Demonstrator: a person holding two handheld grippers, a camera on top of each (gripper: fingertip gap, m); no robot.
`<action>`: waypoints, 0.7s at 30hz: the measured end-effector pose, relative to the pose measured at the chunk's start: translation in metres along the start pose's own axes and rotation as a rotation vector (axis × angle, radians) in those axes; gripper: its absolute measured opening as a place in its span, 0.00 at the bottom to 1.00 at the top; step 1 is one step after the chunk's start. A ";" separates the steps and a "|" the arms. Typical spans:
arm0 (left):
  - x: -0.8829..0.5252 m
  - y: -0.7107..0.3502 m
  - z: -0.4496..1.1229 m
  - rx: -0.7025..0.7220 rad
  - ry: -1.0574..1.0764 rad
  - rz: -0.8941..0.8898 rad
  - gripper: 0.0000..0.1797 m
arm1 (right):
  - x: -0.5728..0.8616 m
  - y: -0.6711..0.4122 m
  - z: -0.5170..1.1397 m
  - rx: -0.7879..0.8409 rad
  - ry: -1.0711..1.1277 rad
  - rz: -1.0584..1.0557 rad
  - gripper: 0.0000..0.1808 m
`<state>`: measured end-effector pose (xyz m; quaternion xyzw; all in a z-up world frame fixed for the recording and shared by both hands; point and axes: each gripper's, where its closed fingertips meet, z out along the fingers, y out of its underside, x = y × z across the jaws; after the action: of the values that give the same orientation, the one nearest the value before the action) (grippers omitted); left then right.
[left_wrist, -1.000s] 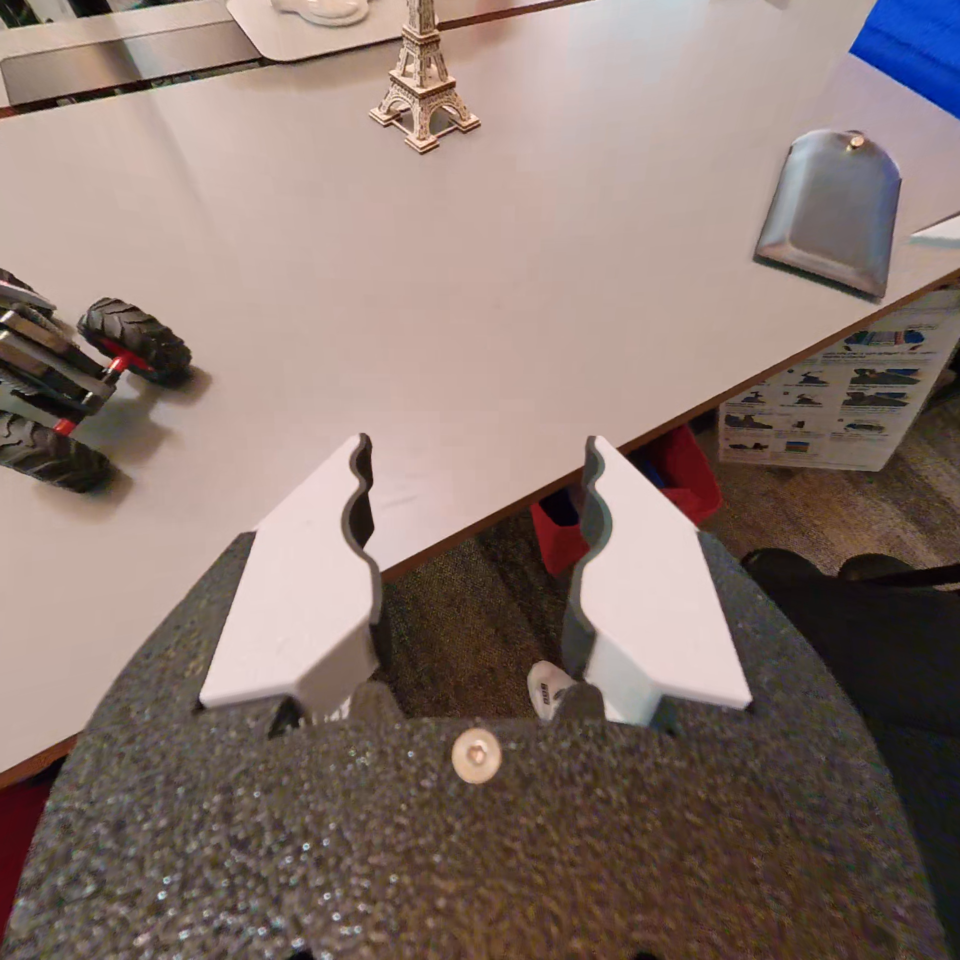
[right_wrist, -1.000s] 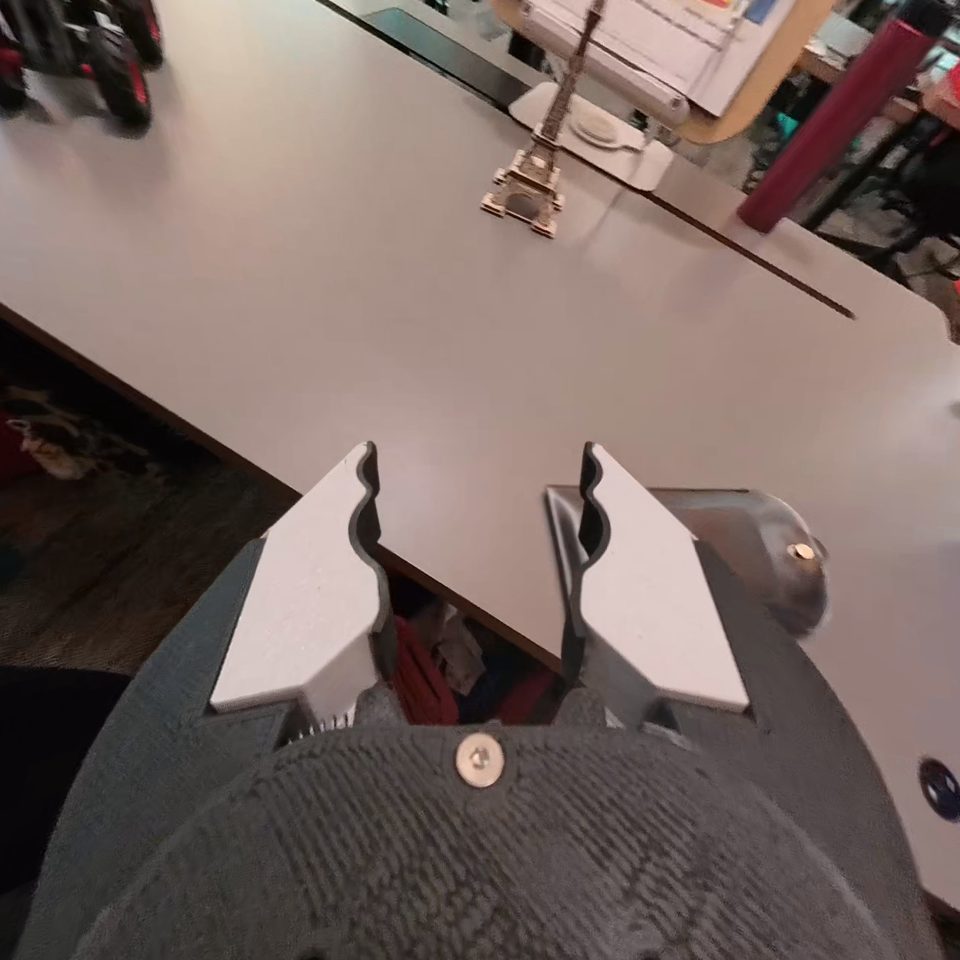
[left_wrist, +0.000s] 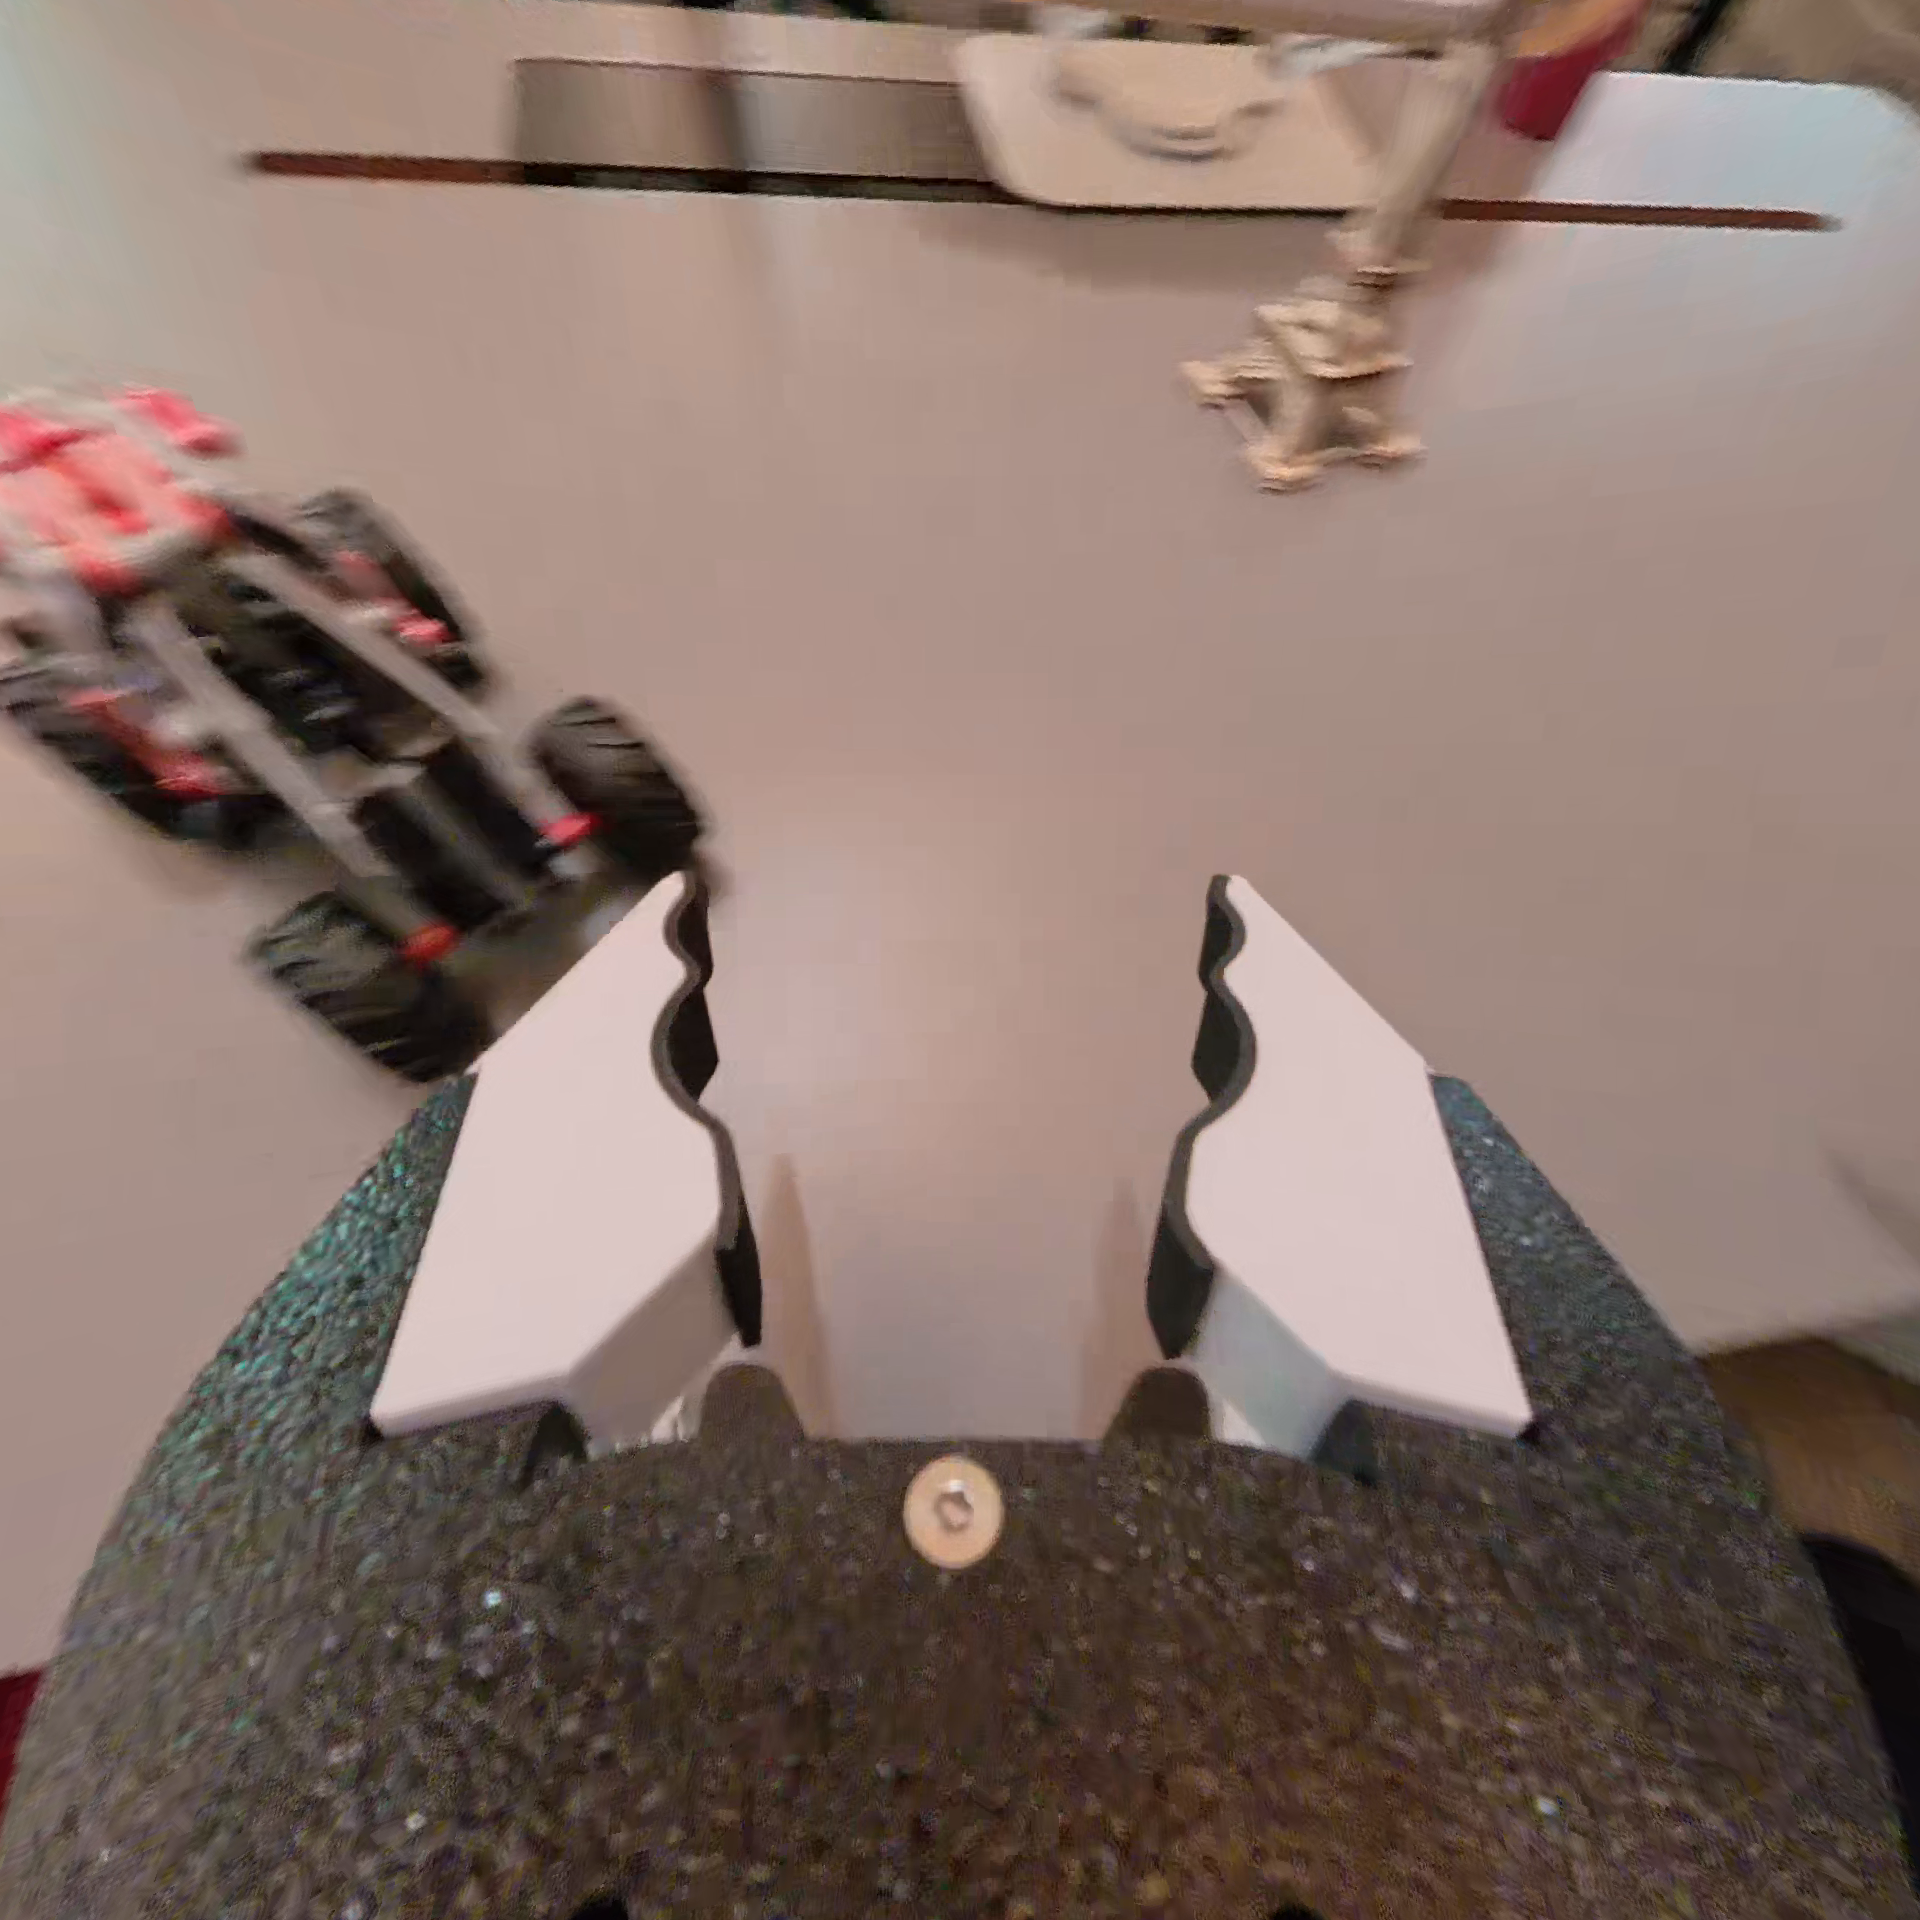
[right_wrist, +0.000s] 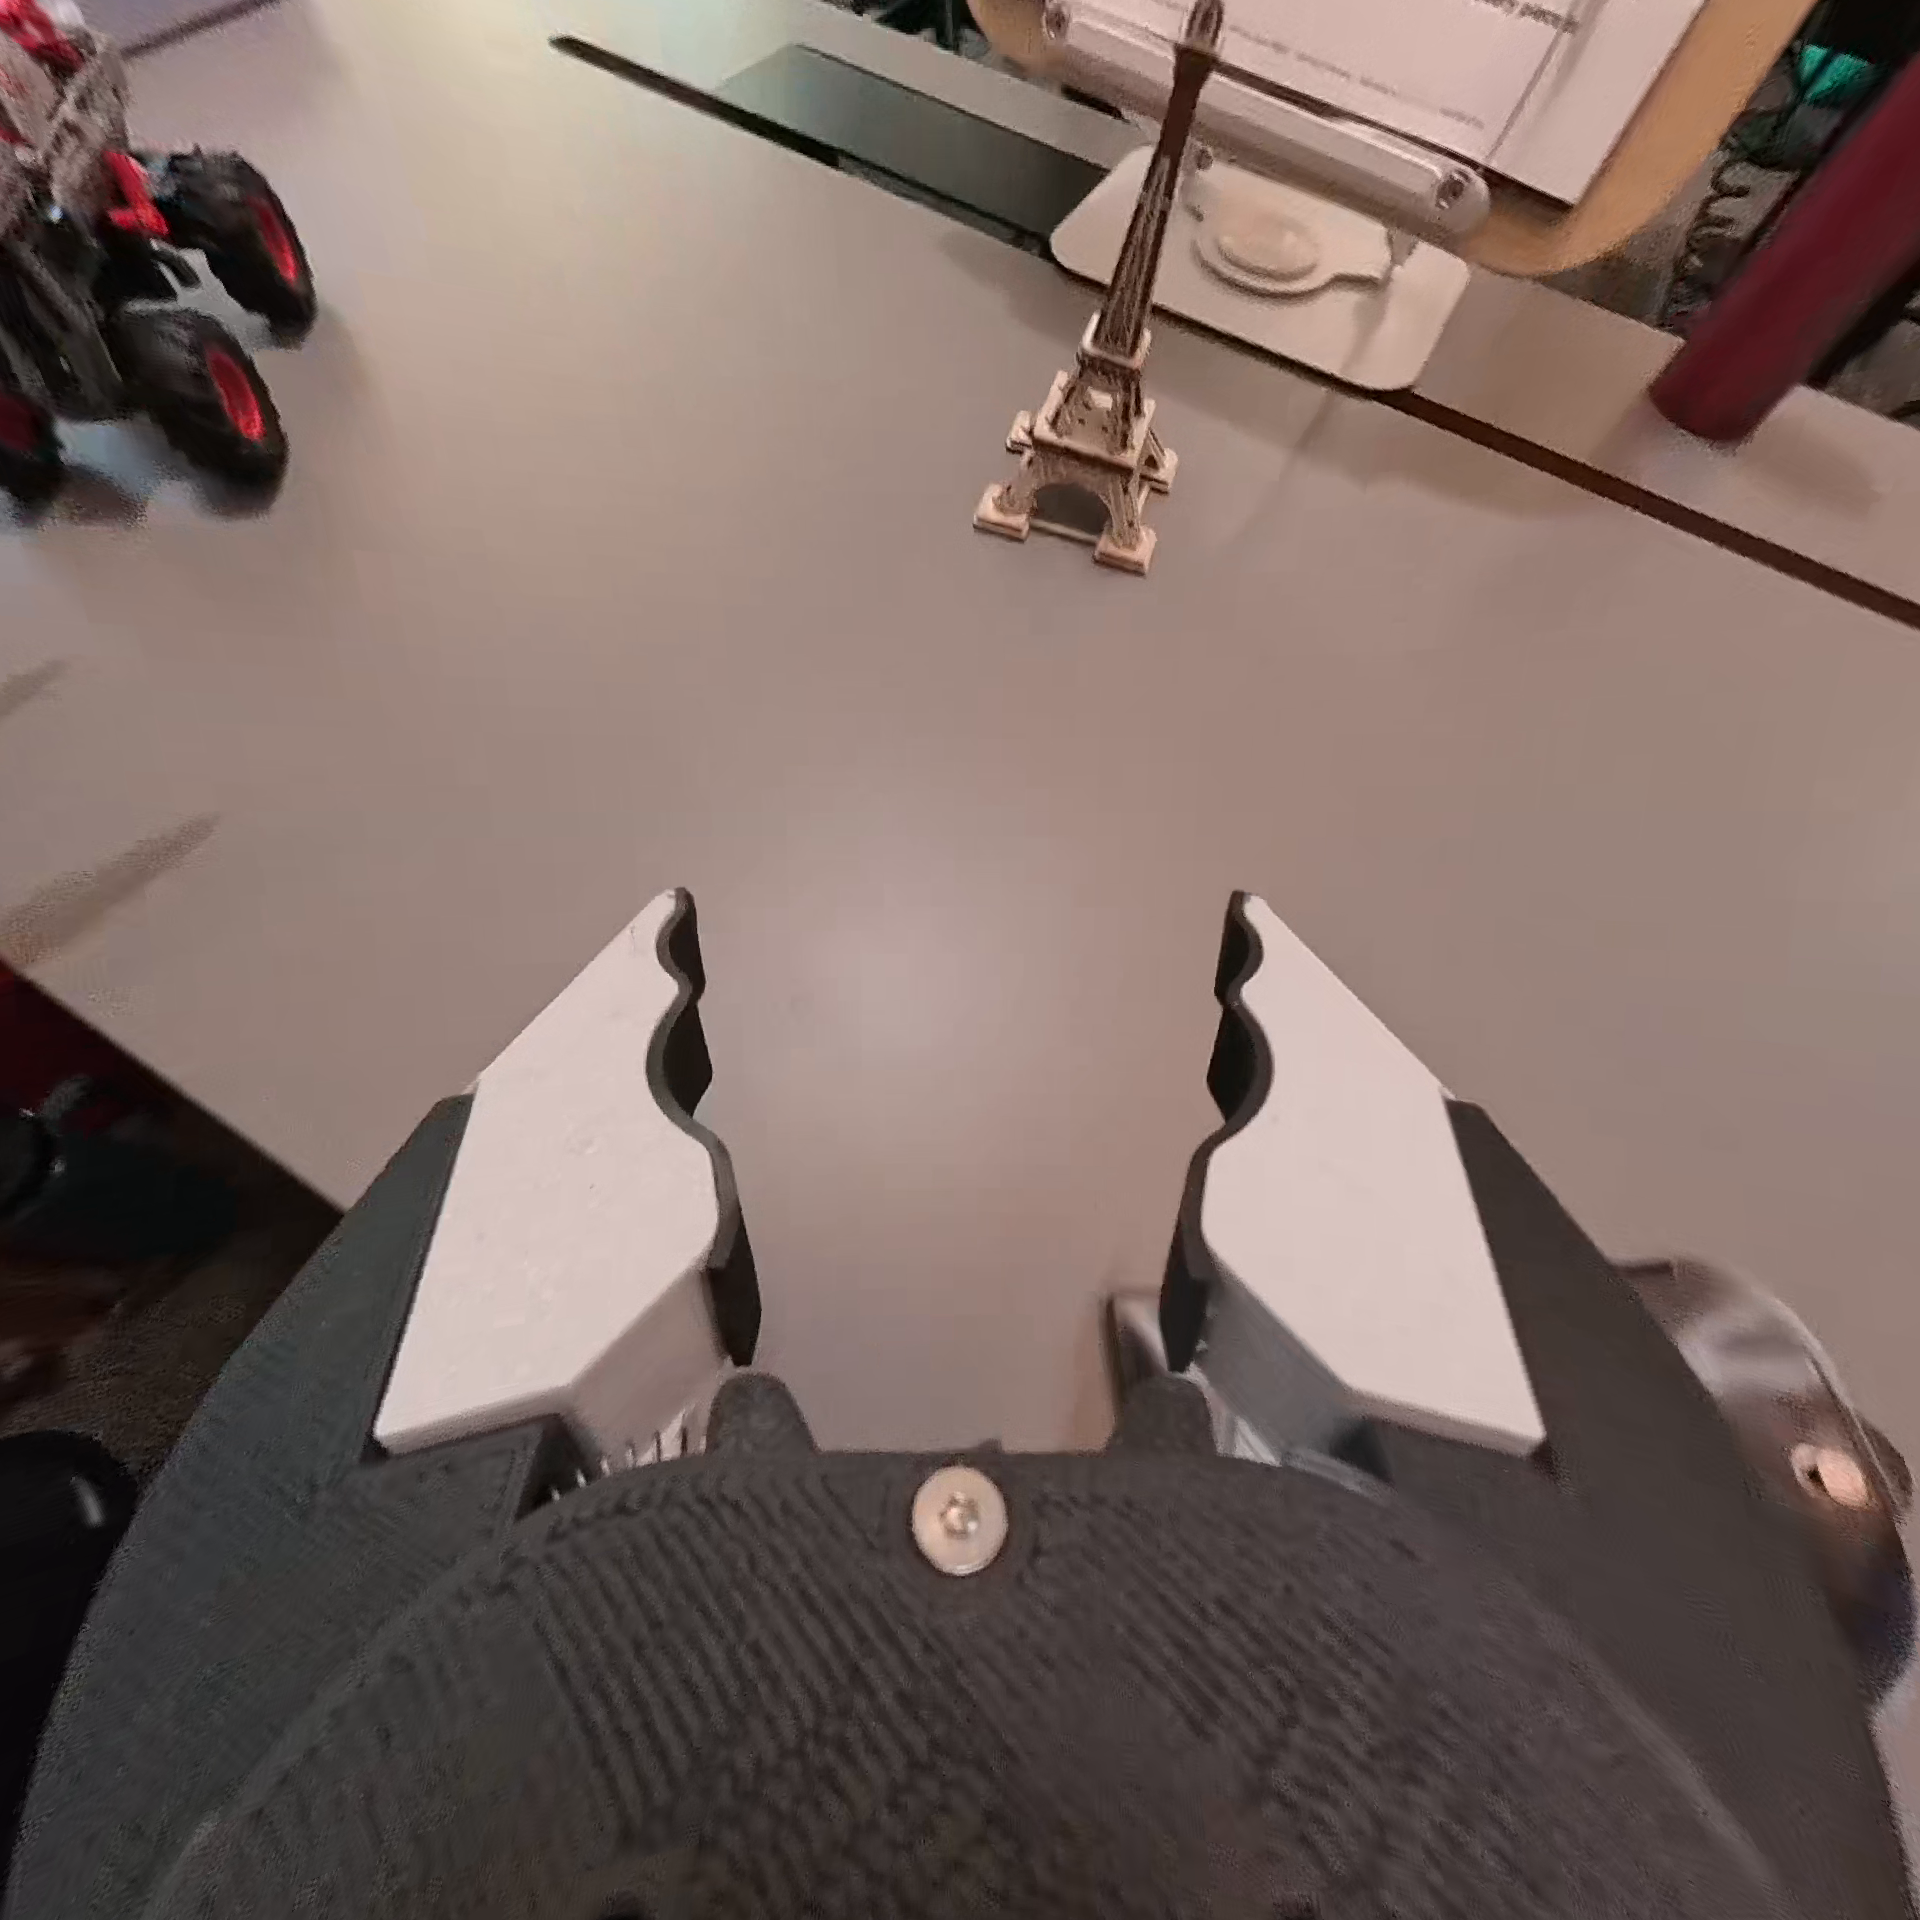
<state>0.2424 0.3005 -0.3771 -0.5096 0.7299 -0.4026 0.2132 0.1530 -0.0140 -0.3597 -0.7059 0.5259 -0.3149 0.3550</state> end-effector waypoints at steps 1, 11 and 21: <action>-0.020 -0.004 0.004 -0.002 -0.054 -0.026 0.51 | 0.003 -0.007 0.011 0.005 -0.013 0.000 0.55; -0.004 -0.015 0.027 0.007 0.036 -0.041 0.45 | -0.002 -0.009 0.051 0.096 -0.172 0.076 0.48; 0.324 0.163 -0.047 0.031 0.849 0.444 0.37 | -0.019 0.267 -0.113 -0.075 0.370 0.387 0.39</action>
<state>-0.0110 0.0469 -0.4484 -0.1290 0.8377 -0.5305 -0.0153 -0.0824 -0.0671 -0.5216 -0.5351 0.7184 -0.3451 0.2800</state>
